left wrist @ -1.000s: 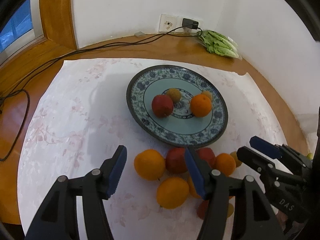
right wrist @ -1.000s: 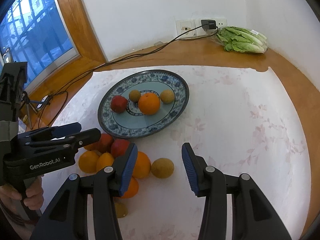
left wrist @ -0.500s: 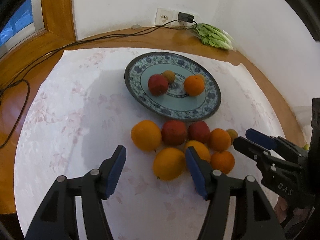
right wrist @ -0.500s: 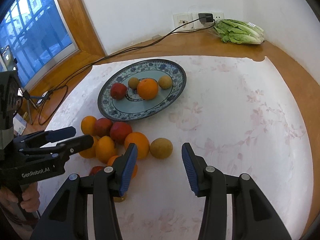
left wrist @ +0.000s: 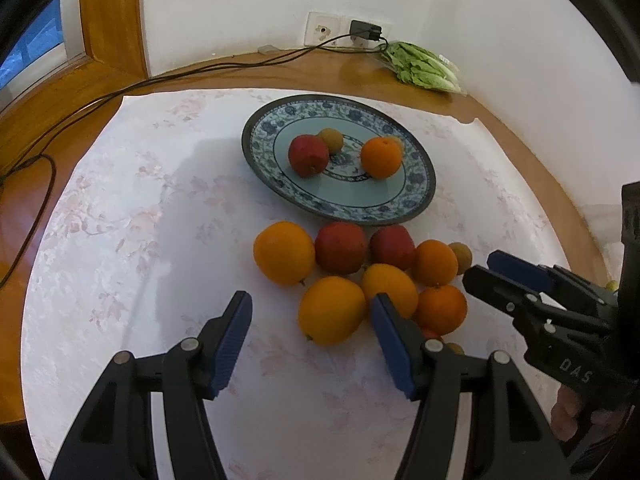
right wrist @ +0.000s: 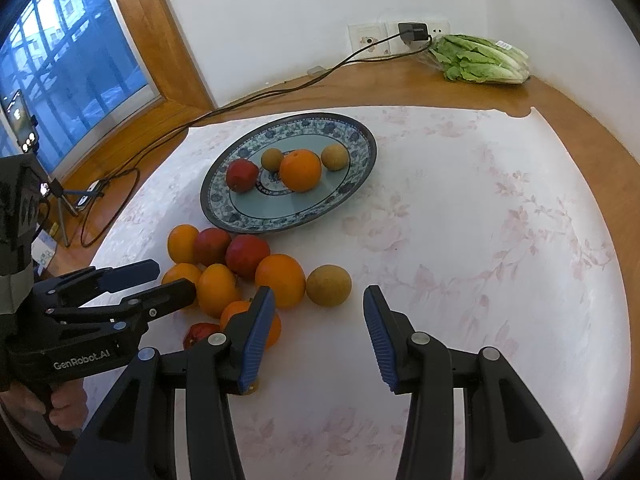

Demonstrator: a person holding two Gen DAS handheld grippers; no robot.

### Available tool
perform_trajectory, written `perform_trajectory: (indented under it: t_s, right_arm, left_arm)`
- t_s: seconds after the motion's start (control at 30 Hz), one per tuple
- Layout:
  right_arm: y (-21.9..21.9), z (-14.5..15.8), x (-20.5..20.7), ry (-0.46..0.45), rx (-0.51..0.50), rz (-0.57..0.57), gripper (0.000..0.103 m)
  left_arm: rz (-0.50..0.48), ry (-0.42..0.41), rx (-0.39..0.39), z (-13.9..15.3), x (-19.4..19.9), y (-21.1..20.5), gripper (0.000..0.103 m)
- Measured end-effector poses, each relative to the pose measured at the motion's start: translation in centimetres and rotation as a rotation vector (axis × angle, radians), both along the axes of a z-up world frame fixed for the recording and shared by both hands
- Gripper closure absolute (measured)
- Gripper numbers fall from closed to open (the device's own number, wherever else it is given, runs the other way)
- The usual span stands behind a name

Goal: Organize fruits
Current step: 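Close the left tool on a large orange while the right tool grasps another orange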

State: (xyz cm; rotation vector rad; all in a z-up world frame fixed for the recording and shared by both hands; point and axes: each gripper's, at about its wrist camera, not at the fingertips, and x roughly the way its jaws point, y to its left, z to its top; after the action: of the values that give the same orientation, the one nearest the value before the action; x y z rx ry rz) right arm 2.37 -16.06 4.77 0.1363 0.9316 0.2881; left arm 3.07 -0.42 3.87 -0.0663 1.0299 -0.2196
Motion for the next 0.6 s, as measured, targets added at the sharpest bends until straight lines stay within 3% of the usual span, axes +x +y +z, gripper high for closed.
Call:
perform_trajectory:
  t_s: [0.03,0.1,0.17,0.6]
  right_arm:
    - [-0.01,-0.03,-0.05,0.002,0.002,0.001,0.056]
    - [-0.03,-0.09,-0.15,0.007,0.004,0.002,0.056]
    - [-0.08,-0.12,-0.27,0.012,0.010,0.001,0.056]
    - [0.02,-0.09,-0.53,0.014,0.011,-0.007,0.056]
  left_arm:
    - [-0.002,0.000,-0.007,-0.04,-0.05,0.06,0.040]
    - [-0.004,0.004,-0.030,-0.15,-0.12,0.25,0.053]
    - [-0.014,0.026,-0.075,-0.44,-0.09,0.43,0.060]
    - [-0.029,0.007,-0.085,-0.69,-0.23,0.33,0.066]
